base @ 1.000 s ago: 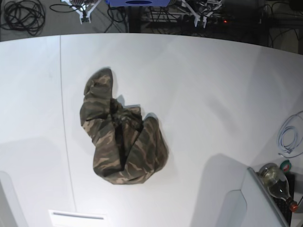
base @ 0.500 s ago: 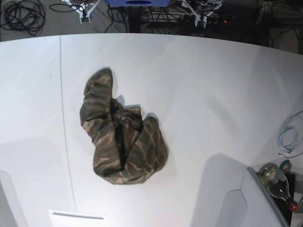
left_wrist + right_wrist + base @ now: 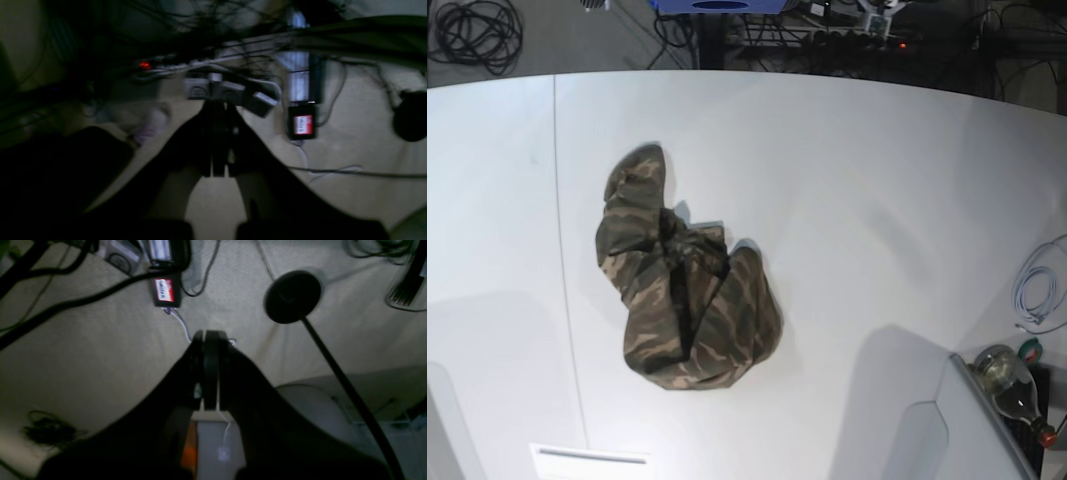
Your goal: Layout the t-shirt on the table in an organized manner, then fold the t-shirt properly
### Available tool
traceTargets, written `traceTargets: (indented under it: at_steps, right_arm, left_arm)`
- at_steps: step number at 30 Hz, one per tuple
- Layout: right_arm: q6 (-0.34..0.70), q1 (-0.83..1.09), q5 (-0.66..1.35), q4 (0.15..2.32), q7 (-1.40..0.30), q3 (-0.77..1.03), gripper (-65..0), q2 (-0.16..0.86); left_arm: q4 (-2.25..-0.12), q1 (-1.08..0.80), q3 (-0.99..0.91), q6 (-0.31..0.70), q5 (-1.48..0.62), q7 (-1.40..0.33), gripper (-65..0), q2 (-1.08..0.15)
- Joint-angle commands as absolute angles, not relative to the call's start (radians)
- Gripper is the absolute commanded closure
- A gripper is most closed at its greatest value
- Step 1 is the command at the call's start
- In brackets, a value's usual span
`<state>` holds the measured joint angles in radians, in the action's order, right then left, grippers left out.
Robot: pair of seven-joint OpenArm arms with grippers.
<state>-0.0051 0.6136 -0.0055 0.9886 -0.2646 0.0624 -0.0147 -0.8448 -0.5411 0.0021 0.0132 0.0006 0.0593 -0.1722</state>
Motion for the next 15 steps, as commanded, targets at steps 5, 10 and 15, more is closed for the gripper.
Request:
traceTargets:
  at_steps: [5, 10, 15]
  right_arm:
    - [-0.010, 0.779, -0.005, 1.326, -0.343, 0.120, -0.6, -0.007]
    - [-0.010, 0.860, -0.005, 1.590, -0.344, 0.137, -0.6, -0.007]
    - [-0.010, 0.825, -0.005, 1.794, -0.344, 0.131, -0.9, -0.012]
  left_arm:
    - [-1.076, -0.700, -0.001, 0.008, -0.001, 0.068, 0.0, -0.232]
    - [-1.274, -0.757, -0.004, 0.008, -0.001, 0.068, 0.0, -0.260]
    - [-1.491, -0.754, -0.004, 0.008, -0.002, 0.050, 0.0, -0.262]
